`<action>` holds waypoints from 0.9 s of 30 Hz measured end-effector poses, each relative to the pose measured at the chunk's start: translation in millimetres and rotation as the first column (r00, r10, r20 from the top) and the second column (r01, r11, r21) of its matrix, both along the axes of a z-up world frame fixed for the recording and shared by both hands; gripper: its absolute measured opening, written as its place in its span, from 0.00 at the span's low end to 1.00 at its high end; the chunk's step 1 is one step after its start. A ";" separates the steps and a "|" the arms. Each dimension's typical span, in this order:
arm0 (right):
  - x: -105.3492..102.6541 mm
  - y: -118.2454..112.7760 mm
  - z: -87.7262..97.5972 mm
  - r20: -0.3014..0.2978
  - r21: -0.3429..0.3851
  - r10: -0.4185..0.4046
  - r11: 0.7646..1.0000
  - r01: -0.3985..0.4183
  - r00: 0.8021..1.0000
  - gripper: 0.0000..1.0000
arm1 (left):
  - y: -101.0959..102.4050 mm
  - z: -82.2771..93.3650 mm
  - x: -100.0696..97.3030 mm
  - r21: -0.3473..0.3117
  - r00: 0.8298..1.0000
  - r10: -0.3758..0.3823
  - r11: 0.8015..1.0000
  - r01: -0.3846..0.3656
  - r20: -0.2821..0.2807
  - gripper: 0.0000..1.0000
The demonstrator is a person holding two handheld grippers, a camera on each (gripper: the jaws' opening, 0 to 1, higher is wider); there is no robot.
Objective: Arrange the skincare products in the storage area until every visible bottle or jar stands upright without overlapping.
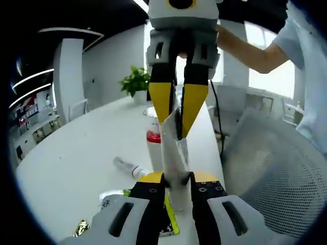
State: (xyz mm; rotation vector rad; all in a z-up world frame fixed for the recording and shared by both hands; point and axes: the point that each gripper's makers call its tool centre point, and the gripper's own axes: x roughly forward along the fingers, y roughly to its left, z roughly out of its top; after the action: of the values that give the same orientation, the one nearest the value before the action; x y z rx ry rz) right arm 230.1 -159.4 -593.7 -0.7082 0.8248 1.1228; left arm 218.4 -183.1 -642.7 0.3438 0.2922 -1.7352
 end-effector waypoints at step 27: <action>30.1 -18.1 0.4 0.023 -0.029 -0.031 0.999 0.031 0.999 0.05 | -17.6 -3.4 31.3 0.004 1.000 -0.003 1.000 0.002 0.028 0.13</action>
State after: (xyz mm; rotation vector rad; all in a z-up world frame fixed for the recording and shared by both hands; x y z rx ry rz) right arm 260.2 -177.5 -593.3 -0.7289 0.8319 1.0751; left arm 249.7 -200.7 -646.1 0.3716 0.2755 -1.7310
